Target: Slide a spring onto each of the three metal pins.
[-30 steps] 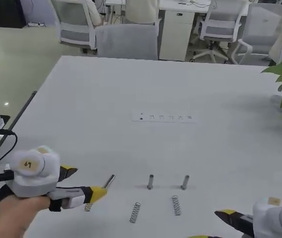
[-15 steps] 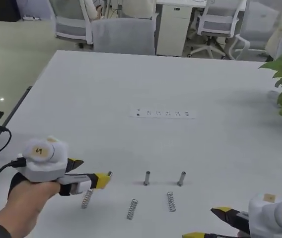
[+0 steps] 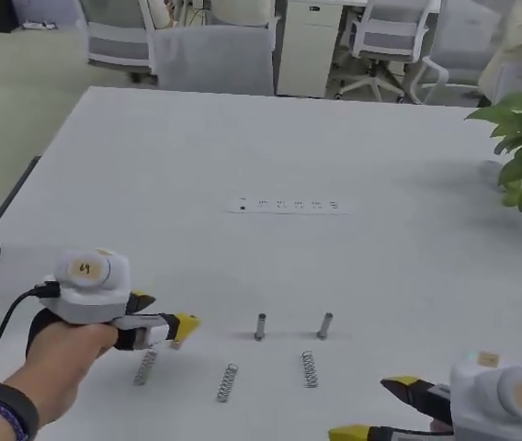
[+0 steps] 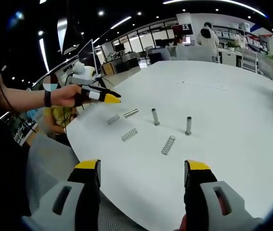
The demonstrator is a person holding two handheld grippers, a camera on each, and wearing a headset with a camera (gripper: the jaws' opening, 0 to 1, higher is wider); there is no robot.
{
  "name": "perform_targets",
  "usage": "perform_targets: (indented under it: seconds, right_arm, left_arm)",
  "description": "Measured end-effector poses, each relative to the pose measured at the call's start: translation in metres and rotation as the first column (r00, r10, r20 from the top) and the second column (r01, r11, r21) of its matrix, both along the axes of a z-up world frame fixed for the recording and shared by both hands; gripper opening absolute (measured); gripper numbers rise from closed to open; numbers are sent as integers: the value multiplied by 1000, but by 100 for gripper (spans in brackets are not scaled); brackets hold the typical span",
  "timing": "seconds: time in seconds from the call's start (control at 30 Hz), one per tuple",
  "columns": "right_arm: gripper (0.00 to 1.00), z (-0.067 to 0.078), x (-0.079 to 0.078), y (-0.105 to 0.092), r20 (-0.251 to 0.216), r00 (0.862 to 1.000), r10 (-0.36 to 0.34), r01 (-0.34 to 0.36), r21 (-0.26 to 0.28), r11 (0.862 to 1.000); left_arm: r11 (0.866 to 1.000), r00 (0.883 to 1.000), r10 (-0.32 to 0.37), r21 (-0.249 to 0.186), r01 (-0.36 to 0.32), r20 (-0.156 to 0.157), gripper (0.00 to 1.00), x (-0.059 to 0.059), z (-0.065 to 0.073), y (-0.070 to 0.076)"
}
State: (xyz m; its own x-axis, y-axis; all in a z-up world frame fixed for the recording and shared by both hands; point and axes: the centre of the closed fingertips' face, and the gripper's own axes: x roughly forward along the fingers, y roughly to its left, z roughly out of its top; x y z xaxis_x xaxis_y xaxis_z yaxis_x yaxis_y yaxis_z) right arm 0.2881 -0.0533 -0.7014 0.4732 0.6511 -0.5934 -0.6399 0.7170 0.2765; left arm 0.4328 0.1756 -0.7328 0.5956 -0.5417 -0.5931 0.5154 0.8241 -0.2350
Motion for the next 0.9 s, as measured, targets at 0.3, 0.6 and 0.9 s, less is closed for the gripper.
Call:
perform_targets:
  seconds: [0.3,0.6,0.9]
  right_arm:
    - [70,2,2,0,3,1000,4,-4,-2,1000]
    - [70,-2,0,-1,-6,1000,13,-13,-11,1000]
    - [70,-4,-1,-2,-14,1000,15,-15,-16,1000]
  left_arm:
    - [1000,999,12,22,-11,-45,40,11,-19,-1]
    - [998,996,9,55,-4,-94,29,15,-38,-8]
    - [996,990,19,87,-7,-138,17,20,-55,-12]
